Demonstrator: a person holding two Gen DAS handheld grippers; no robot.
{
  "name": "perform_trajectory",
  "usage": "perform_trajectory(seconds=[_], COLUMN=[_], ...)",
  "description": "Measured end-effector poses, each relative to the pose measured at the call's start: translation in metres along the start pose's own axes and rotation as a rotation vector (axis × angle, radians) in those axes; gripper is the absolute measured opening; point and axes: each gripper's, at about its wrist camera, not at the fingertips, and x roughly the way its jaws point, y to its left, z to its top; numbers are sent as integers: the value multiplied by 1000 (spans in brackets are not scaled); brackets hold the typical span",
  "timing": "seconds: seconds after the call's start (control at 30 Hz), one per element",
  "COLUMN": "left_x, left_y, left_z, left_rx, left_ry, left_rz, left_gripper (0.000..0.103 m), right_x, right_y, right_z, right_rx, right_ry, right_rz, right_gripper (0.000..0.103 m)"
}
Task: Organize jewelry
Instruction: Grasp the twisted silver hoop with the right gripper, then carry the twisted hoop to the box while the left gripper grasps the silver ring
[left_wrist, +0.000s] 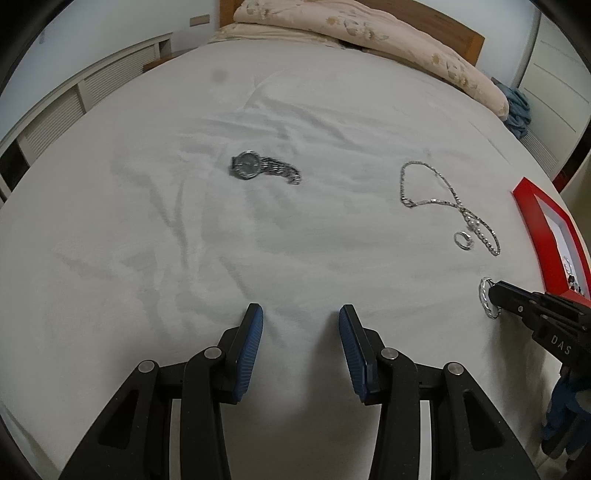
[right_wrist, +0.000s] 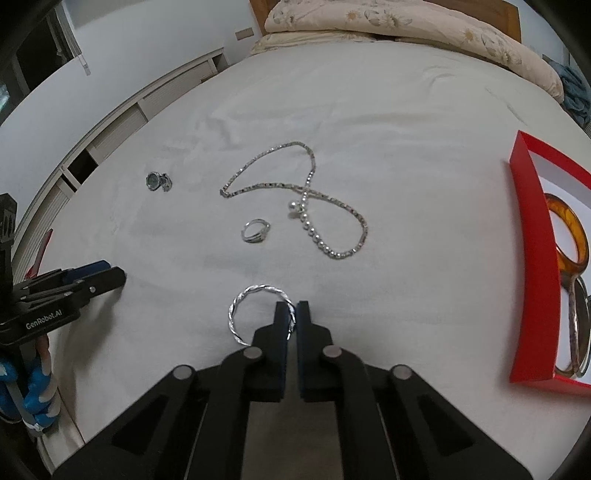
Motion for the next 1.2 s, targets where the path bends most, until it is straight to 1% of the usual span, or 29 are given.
perform_trajectory(seconds=[0.17,0.37,0.57,0.7,0.83,0.93,1.0,1.07,1.1,1.2], left_x=[5,10,18,30,46,54,56,58,58,56], left_y=[-18,-43,-76,-100,-121,-126,-131,-133,-135,-136], left_z=[4,14,27,37,46,52,57,58,59,58], left_rx=[23,52,89,126,153,163,167,174,177,187], left_ry=[1,-6,-16,-18,-13,-16,-21,-23,-24,-29], left_rz=[-16,-57,-101,-121,-109,-96,-95,-95,-94,-81], left_gripper=[42,42,42,42,42,42,37,23,20,19], right_x=[-11,-34,-62,-82,-98,-108,-112,-115,-115,-120], right_y=[-7,-23,-48,-71,-98,-117,-129,-138,-142,-155], right_z=[0,5,8,10,8,6,3,0,-2,-6], right_rx=[23,55,91,117,153,180,196,211,220,242], right_ry=[-38,-94,-152,-190,-223,-240,-247,-253,-256,-263], right_rz=[7,17,4,-20,-45,-62,-75,-85,-89,-98], right_gripper=[4,4,4,4,4,4,4,4,4,4])
